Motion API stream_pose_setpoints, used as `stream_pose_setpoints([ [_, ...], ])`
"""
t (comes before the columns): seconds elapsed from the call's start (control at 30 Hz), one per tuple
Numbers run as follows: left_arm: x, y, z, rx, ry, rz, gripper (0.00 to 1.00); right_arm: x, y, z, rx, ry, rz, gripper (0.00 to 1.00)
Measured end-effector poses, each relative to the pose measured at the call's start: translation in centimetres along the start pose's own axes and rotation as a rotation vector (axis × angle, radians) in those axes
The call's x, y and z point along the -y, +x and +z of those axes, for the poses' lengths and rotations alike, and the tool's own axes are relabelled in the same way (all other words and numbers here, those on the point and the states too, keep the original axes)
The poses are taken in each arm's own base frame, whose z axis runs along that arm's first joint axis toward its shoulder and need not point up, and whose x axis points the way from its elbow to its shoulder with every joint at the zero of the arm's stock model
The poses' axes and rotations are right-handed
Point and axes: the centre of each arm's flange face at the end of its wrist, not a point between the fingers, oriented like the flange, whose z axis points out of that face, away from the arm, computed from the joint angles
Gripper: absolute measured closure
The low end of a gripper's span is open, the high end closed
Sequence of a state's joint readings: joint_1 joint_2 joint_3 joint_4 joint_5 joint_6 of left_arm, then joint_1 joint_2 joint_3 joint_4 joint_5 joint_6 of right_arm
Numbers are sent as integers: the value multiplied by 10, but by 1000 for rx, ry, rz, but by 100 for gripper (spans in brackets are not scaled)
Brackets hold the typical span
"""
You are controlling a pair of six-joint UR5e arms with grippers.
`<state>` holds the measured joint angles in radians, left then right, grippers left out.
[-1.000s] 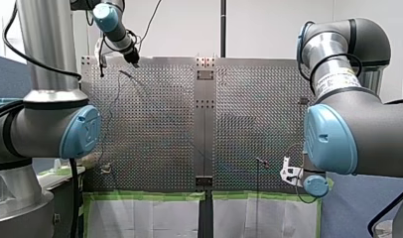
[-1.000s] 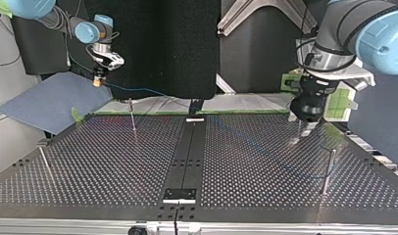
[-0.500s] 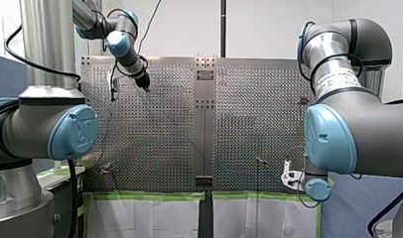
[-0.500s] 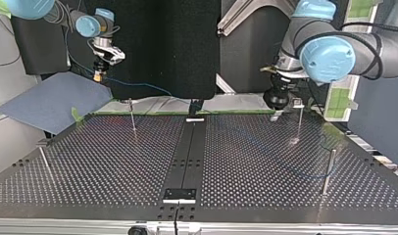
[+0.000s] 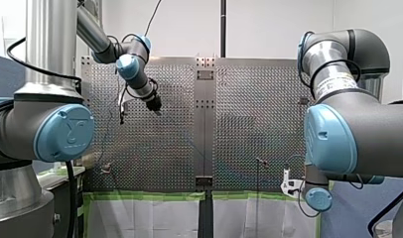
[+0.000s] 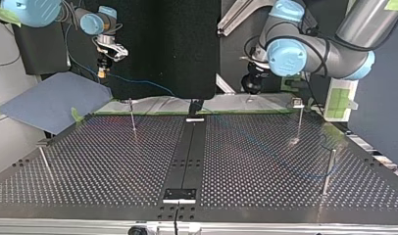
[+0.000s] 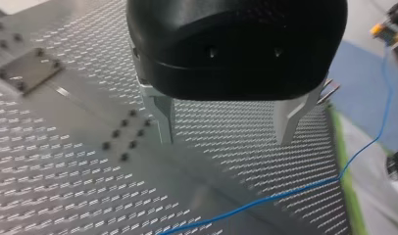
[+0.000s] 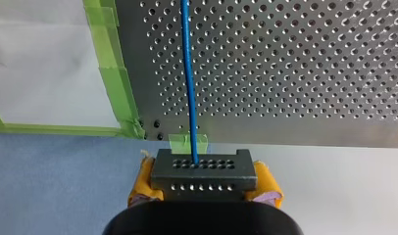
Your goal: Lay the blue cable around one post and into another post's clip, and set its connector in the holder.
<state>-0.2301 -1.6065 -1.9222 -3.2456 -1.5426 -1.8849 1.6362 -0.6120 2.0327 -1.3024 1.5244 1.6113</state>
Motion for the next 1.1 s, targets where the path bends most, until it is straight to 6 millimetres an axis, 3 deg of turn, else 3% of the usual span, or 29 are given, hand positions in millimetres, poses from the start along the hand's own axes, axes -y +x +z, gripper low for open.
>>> stream_pose_setpoints([
  [0.43,27,46,30,-16,28,45,0,2,4,6,-53,25,-10,100],
  [0.7,45,73,44,-27,65,84,0,14,5,5,-63,100,-63,100],
  [1.1,76,127,62,-49,133,110,0,21,7,4,-68,164,-135,100],
])
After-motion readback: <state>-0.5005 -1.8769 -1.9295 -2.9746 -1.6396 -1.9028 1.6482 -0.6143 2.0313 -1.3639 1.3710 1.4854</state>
